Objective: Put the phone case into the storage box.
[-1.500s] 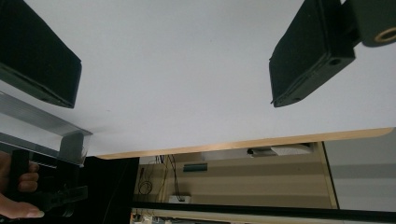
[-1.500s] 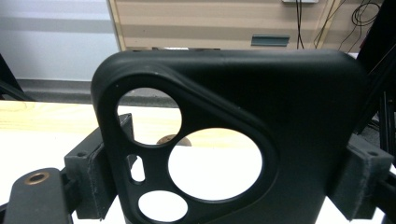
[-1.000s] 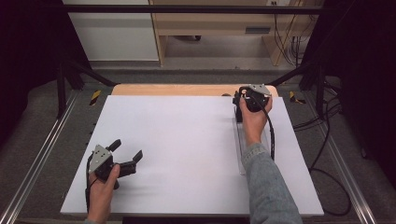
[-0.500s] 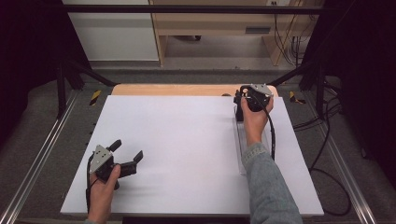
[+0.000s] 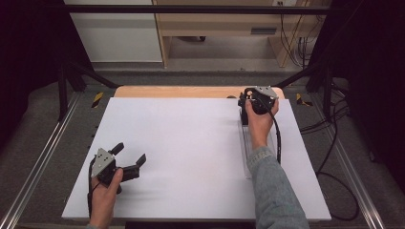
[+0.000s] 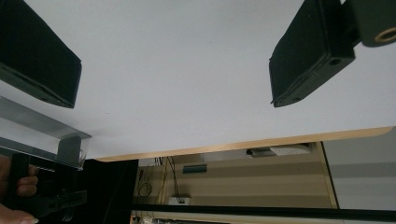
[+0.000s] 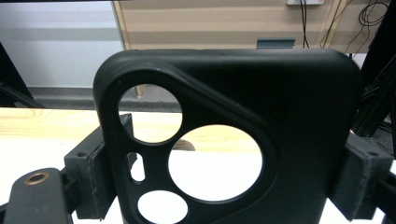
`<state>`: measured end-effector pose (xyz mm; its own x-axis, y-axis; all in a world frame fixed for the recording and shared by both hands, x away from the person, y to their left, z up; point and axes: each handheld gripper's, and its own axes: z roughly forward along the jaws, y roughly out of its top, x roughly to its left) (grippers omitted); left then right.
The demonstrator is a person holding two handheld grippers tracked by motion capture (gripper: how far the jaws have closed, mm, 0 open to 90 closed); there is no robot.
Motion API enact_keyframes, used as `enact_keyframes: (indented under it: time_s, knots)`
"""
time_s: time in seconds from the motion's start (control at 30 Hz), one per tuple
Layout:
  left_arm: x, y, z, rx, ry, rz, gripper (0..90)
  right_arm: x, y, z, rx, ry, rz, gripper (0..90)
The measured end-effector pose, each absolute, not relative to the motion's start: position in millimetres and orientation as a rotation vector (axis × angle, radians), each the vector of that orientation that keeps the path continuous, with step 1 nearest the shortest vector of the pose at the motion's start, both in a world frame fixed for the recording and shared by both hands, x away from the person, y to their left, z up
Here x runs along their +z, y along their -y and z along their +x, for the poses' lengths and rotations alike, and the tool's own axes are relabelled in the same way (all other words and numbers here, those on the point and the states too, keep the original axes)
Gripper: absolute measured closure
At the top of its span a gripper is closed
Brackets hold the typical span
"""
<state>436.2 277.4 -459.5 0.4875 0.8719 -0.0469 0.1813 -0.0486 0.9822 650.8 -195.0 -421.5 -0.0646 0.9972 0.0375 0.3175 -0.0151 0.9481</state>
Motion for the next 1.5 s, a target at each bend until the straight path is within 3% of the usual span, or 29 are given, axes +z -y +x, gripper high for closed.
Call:
enact_keyframes:
  time_s: [1.5]
  knots:
    - [-458.7, -276.4, 434.9, 0.722, -0.943, 1.549, 2.7, -421.1, 186.0, 651.2, 1.066, -1.517, 1.425, 12.2]
